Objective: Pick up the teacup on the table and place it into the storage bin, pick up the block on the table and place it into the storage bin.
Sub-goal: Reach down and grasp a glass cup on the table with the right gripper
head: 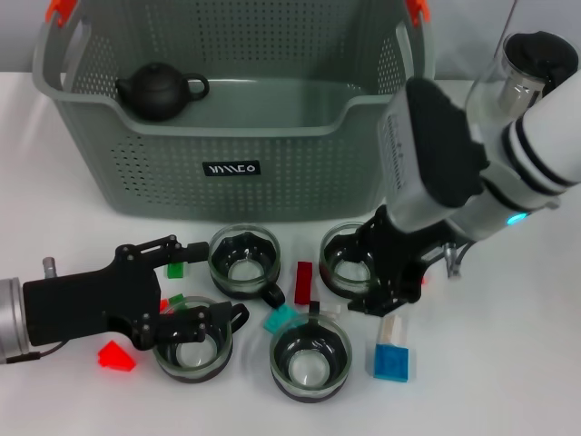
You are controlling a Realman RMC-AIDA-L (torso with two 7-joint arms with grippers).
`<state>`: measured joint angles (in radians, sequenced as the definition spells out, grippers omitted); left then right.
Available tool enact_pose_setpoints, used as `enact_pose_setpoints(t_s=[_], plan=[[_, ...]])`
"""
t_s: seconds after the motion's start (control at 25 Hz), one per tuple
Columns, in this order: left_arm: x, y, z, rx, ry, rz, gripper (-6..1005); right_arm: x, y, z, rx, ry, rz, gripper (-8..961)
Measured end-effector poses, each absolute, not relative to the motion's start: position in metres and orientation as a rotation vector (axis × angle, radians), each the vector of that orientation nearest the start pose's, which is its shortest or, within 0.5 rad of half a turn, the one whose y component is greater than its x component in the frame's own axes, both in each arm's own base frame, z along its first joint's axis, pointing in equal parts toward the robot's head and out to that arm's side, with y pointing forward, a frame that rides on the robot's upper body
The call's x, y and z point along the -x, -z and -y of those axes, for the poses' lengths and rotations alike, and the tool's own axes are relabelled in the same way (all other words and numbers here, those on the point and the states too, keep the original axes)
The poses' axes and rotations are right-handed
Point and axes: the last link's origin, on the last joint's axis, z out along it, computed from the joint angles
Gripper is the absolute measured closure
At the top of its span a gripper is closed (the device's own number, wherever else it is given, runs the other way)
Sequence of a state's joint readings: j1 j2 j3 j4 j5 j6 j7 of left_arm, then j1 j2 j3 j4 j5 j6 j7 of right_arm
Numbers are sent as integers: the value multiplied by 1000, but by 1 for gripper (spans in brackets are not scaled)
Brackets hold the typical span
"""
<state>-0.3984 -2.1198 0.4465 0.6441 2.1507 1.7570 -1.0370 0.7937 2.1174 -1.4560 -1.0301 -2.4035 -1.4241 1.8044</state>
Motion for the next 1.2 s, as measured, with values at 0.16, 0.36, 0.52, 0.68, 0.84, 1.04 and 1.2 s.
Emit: enact_pose_setpoints(t_s=[0.16,0.36,0.52,0.68,0.84,1.04,1.2], plan=[[301,0,-264,2696,778,419,157,-145,78,-362,3054,498,131,285],[302,0,-263,2692,777,421,157,-150,86,-365,3018,517,110,285],[303,0,-265,2683,764,429,157,-152,91,-367,3002,519,109,286],[305,2,-265,2675,756,443,157,-153,94,-366,2994,525,85,288],[306,3,-265,2672,756,449,157,-151,94,-366,2997,520,51,289],[306,2,-265,2666,758,452,158,-150,95,-366,2993,523,-15,473],[306,1,-265,2662,759,453,158,-151,95,-366,2991,528,-45,583]])
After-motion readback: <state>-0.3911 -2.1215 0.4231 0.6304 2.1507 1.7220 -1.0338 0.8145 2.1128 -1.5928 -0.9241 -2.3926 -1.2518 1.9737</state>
